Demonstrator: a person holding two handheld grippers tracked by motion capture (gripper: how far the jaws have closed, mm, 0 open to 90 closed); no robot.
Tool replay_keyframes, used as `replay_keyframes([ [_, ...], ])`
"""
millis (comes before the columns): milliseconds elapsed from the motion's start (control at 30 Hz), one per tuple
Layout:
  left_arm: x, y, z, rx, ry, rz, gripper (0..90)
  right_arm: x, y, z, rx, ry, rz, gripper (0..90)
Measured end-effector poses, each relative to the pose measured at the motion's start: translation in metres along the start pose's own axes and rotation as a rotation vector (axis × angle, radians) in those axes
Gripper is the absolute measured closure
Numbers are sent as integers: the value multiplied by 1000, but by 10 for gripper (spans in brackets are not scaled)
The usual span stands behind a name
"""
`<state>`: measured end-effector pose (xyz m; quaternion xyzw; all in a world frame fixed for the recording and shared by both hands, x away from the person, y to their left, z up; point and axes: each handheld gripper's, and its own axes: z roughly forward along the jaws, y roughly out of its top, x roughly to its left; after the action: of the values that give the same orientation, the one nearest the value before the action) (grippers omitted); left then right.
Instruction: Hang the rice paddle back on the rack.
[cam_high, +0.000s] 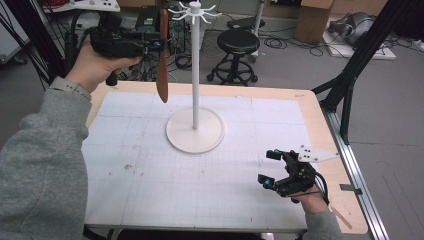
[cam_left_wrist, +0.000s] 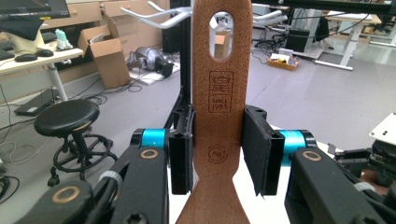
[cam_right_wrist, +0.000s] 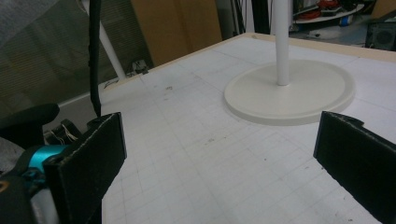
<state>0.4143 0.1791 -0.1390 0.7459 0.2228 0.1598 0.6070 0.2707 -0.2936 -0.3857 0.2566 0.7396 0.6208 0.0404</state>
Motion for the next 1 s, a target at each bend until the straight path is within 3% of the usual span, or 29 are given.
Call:
replay_keyframes([
  [1000,1,6,15,-7,-7,-4,650,-3,-3,-1,-1,-4,11,9],
])
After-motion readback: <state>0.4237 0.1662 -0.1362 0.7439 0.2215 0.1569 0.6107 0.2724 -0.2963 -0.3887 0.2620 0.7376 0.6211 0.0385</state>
